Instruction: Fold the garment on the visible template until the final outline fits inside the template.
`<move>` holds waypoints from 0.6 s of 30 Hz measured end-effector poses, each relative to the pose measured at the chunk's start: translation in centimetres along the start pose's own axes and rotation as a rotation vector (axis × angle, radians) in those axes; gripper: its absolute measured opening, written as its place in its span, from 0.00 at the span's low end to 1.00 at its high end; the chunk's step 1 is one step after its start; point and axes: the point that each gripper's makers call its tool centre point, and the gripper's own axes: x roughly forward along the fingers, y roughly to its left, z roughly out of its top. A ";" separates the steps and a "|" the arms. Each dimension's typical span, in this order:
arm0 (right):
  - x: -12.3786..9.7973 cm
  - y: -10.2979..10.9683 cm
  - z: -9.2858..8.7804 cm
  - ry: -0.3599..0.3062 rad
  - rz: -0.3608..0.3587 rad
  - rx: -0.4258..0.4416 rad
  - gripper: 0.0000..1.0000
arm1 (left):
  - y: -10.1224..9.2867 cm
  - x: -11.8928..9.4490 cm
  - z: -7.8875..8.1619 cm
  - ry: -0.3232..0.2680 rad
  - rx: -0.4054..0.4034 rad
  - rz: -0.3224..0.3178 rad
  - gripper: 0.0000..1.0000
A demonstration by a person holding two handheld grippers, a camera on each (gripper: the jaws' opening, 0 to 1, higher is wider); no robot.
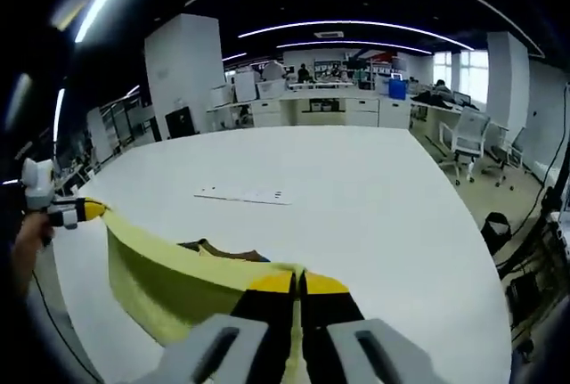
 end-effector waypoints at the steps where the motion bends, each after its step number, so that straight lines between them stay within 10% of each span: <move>1: 0.2 0.0 0.0 -0.002 -0.002 0.002 0.00 | 0.1 0.5 0.0 -0.005 -0.008 0.005 0.00; 18: 9.9 -2.1 -3.6 0.036 -0.069 0.004 0.00 | 2.3 9.3 -5.9 0.041 -0.062 0.158 0.00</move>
